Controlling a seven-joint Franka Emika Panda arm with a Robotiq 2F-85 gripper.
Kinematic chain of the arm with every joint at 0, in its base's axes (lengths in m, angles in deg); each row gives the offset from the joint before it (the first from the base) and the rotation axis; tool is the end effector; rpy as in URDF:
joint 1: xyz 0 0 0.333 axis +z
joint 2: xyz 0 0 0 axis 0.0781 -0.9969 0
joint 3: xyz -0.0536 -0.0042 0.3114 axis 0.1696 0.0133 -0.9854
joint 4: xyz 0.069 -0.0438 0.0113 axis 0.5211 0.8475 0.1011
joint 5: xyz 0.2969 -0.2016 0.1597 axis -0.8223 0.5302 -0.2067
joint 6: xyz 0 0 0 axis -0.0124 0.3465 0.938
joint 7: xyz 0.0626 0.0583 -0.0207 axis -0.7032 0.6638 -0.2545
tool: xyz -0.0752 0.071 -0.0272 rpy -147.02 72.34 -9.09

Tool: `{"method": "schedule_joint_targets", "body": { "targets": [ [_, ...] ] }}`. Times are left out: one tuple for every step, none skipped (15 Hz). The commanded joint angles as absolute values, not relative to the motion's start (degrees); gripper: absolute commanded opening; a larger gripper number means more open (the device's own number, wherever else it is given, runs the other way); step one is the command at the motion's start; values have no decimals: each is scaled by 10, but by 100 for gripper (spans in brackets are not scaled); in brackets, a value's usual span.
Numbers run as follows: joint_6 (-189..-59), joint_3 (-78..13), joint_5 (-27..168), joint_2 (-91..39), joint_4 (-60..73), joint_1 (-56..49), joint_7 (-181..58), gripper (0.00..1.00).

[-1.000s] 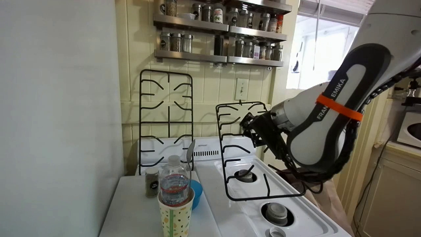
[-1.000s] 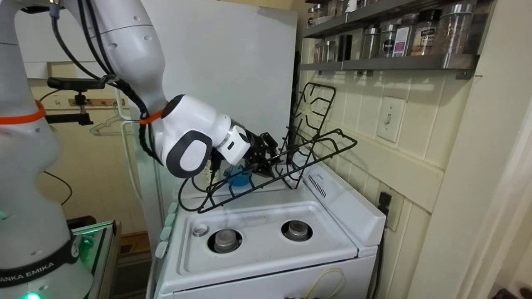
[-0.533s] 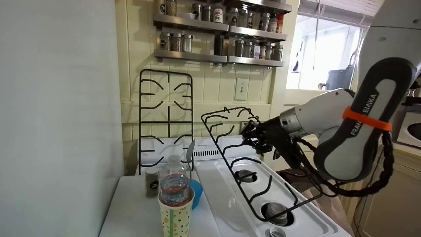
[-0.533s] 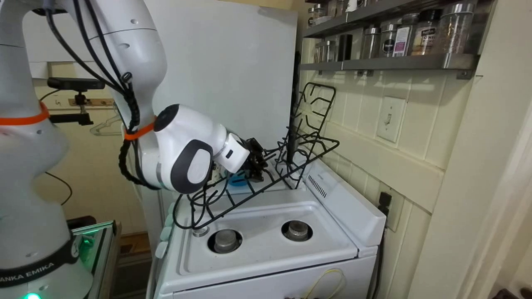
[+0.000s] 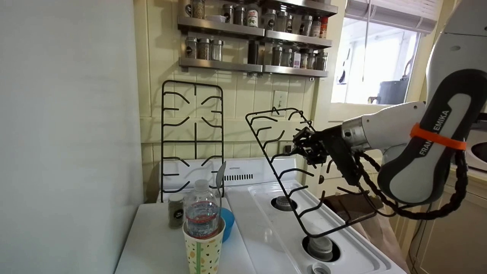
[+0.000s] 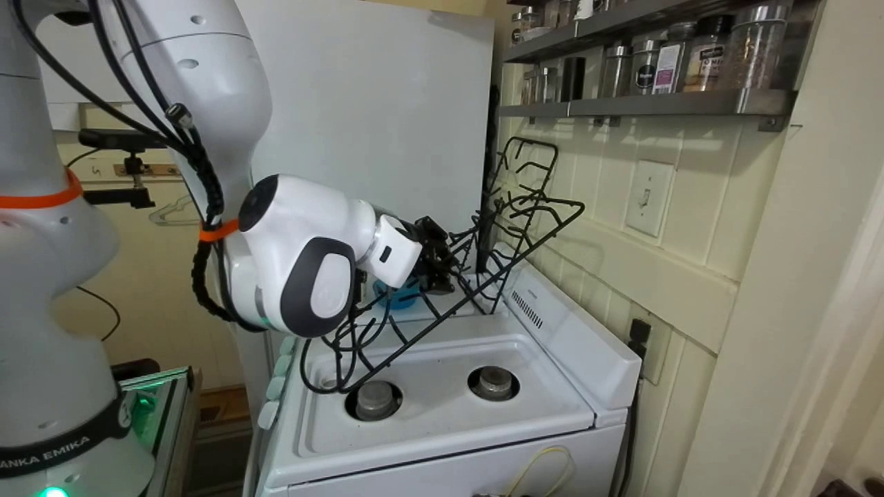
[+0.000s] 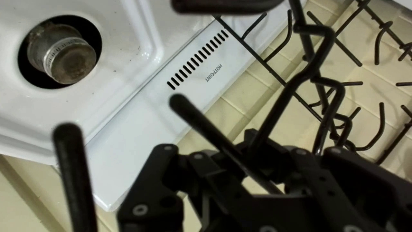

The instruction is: Put the black stove rails against the wall

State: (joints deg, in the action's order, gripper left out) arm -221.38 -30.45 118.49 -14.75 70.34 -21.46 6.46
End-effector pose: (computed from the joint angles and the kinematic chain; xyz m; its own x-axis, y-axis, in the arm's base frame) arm 0.4035 -0.0543 0.3344 0.5000 -0.7040 0.5044 -0.1505 -0.6442 -0.7499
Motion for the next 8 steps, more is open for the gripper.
{"method": "schedule_joint_targets", "body": {
  "targets": [
    [-2234,-298,1214,-161,656,-202,100,0],
    [-2228,-308,1261,-171,638,-217,133,0],
    [-2215,-295,1204,-158,679,-201,76,0],
    [-2215,-297,1223,-165,669,-202,90,0],
    [-2215,-298,1232,-172,661,-203,95,0],
    [-2215,-299,1235,-177,657,-203,98,0],
    [-2228,-302,1189,-179,661,-198,64,0],
    [-2236,-304,1141,-179,665,-192,31,0]
  ]
}}
